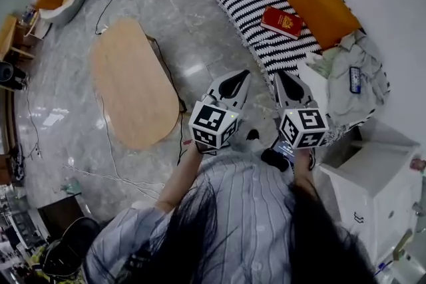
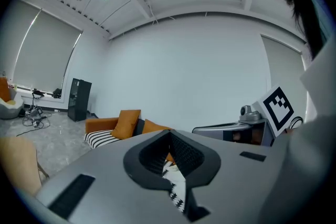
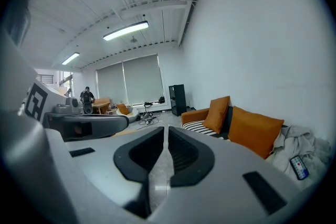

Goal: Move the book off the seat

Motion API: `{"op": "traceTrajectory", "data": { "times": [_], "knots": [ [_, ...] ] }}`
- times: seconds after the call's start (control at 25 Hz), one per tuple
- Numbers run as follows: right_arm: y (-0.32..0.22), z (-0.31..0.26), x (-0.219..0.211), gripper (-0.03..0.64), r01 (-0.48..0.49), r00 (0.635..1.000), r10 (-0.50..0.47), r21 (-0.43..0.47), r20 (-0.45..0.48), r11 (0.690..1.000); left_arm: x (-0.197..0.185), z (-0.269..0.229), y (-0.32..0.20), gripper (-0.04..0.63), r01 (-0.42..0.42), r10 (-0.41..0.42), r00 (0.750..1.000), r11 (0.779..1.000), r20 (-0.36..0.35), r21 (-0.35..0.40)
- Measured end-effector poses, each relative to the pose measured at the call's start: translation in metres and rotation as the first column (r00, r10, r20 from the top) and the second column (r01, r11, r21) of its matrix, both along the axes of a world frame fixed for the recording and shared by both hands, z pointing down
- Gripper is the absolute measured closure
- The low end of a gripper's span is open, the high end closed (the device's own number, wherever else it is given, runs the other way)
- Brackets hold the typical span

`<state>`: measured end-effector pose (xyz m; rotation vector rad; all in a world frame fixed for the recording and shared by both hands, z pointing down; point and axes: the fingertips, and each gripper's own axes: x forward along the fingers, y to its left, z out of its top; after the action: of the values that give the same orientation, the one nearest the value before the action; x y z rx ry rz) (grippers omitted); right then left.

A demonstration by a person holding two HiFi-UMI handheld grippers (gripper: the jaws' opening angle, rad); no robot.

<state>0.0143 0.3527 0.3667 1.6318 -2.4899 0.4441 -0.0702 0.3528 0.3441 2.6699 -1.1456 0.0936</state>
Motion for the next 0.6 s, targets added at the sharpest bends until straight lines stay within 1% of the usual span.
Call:
{"op": "traceTrajectory", "data": {
  "times": [0.28, 0.6],
  "knots": [
    [-0.002, 0.002, -0.011, 0.578, -0.028, 1.0, 0.028, -0.013, -0.003, 1.0, -0.011, 0.001, -0.007, 0.584, -0.029, 0.029, 1.0, 1.0, 0.004, 0.0],
    [-0.011, 0.007, -0.022, 0.578, -0.084, 0.996, 0.084, -0.023, 0.006, 0.996, -0.03, 0.006, -0.019, 0.584, -0.064, 0.064, 0.998, 0.998, 0.019, 0.0]
  ]
}}
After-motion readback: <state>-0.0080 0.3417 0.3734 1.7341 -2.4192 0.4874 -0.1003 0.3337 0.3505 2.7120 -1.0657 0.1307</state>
